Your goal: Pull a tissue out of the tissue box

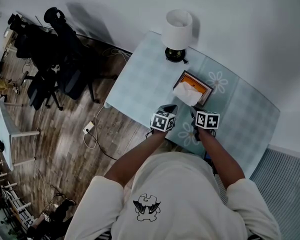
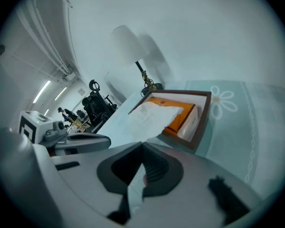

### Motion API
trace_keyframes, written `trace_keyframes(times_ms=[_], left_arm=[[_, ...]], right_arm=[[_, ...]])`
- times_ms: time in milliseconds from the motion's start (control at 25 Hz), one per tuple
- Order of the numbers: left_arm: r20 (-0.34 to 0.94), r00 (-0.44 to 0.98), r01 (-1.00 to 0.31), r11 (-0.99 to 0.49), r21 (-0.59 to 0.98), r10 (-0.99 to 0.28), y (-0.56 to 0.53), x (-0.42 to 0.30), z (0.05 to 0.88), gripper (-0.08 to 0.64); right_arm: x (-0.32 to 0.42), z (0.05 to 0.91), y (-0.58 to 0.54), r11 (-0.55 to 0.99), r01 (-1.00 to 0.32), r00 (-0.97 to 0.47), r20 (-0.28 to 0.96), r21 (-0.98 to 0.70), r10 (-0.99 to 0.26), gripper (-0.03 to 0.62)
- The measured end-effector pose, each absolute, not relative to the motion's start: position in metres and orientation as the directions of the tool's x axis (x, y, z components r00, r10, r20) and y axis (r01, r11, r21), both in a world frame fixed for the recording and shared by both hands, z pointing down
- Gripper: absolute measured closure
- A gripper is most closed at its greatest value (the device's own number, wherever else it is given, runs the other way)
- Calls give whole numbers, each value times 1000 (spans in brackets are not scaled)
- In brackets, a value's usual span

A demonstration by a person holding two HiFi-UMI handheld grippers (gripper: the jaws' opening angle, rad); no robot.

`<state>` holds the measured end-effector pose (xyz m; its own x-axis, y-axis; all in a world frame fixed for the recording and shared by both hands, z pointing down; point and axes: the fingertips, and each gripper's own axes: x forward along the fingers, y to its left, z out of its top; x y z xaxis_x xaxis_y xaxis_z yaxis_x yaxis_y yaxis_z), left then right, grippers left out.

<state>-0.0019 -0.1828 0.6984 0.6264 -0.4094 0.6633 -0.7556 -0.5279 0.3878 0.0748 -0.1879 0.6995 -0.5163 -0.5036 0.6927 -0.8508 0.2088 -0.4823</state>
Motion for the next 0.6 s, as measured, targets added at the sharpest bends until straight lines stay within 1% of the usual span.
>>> trace_keyframes(times_ms=[120,400,600], left_arm=[[651,634,-751,-533,390,-418,-179,-1,691,555],[592,662,-727,-588,355,-460,-163,2,648,555],[524,692,-716,-565,410,-497,-151,-5,612,555]], right_arm=[[72,682,-180,278,-850,-525,679,-447,-514,580],[66,637,-160,337,-835,-549,621,-434,-559,578],[63,603,-145,397,-832,-555,585,-388,-591,580]])
